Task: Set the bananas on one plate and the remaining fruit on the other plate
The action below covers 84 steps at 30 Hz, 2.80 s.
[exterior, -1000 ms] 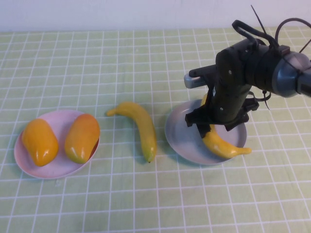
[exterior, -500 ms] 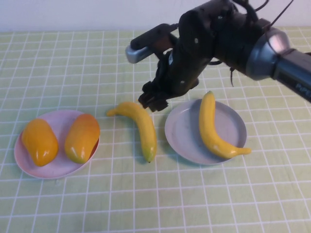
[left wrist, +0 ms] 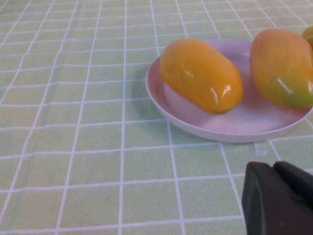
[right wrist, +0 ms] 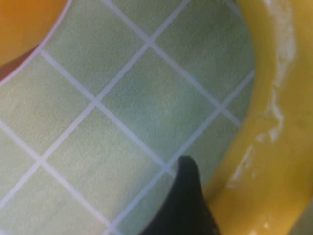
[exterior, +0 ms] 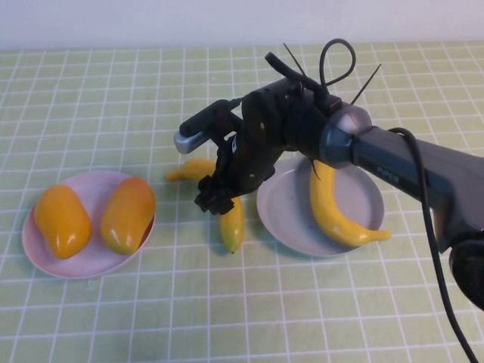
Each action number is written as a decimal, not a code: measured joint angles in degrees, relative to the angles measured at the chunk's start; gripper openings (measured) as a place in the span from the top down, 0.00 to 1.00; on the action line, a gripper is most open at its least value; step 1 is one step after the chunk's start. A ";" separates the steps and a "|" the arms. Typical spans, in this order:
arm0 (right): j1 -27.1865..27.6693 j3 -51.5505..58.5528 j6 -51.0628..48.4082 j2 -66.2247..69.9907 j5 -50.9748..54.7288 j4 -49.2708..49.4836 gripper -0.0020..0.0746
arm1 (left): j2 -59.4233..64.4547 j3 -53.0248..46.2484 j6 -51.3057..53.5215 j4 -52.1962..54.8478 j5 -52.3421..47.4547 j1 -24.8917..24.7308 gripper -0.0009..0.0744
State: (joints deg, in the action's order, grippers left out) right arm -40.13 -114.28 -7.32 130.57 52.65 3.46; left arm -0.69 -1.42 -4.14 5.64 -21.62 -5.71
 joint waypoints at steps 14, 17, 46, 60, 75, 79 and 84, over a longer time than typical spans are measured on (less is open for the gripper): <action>-0.19 -1.28 0.00 2.54 -0.73 0.10 0.57 | 0.00 0.00 0.00 0.00 0.00 0.00 0.99; -0.49 -2.39 2.53 2.54 0.16 -0.03 0.56 | 0.00 0.00 0.00 0.00 0.00 0.00 0.99; 4.42 7.44 38.11 -9.81 17.93 -9.48 0.56 | 0.00 0.00 0.00 0.00 0.00 0.00 0.99; 4.64 9.24 37.47 -9.81 17.93 -8.52 0.43 | 0.00 0.00 0.00 0.00 0.00 0.00 0.99; 2.47 16.10 29.92 -21.80 16.31 -11.23 0.65 | 0.00 0.00 0.00 0.00 0.00 0.00 0.99; 1.98 25.45 29.37 -30.47 15.34 -11.88 0.90 | 0.00 0.00 0.00 0.00 0.00 0.00 0.99; 1.83 36.36 28.58 -39.87 15.31 -10.91 0.98 | 0.00 0.00 0.00 0.00 0.00 0.00 0.99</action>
State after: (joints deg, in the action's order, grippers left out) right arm -38.30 -77.92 21.26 90.71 67.96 -7.45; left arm -0.69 -1.42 -4.14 5.64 -21.62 -5.71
